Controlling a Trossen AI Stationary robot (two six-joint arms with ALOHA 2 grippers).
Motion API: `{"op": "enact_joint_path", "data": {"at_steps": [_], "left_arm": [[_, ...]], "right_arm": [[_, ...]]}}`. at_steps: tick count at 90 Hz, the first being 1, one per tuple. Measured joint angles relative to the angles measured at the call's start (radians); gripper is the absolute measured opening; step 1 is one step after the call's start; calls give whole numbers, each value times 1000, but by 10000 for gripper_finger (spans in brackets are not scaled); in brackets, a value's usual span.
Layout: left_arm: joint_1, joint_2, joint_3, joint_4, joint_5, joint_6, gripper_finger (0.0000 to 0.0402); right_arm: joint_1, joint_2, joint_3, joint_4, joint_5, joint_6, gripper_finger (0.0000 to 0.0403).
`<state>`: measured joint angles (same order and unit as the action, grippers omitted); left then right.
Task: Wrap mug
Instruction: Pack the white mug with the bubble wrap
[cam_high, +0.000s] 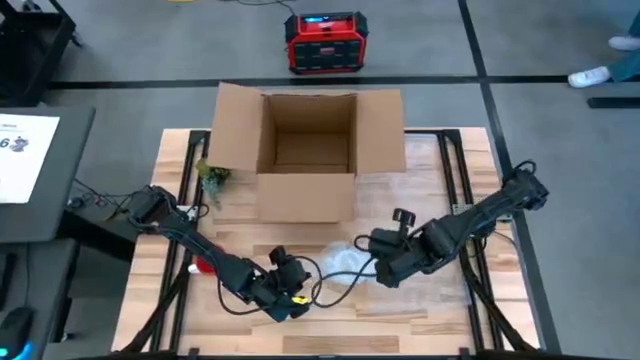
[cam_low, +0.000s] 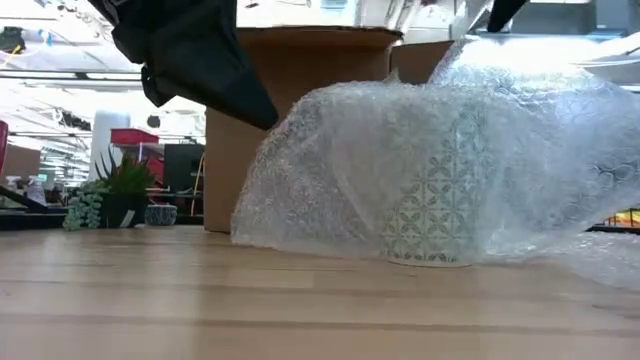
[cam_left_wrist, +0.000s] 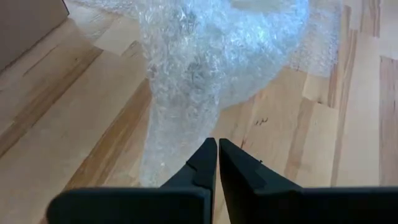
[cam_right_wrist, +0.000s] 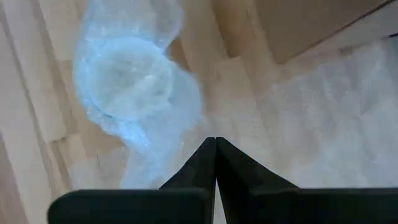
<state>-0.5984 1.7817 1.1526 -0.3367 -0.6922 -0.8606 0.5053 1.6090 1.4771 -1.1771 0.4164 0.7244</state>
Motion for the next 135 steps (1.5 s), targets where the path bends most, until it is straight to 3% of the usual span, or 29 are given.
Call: {"op": "enact_joint_path", "data": {"at_steps": [18,27,68,89,108,126,135], "left_arm": [[16,4,-1,7,0,18,0],[20,4,-1,9,0,18,0],[31,5,-1,47,1,45,0],[31,5,-1,76,-1,78,0],[31,5,-1,75,-1,79,0],[31,5,-1,73,-1,87,0],[31,5,-1,73,-1,90,0]], "right_arm": [[-28,2,-196,415,-96,-91,0],[-57,27,-247,518,-167,-112,0],[-155,232,-203,530,-308,-242,0],[-155,247,-53,341,-344,-292,0],[-147,237,94,197,-330,-318,0],[-147,246,104,203,-196,-318,0],[-159,293,104,196,-180,-318,0]]}}
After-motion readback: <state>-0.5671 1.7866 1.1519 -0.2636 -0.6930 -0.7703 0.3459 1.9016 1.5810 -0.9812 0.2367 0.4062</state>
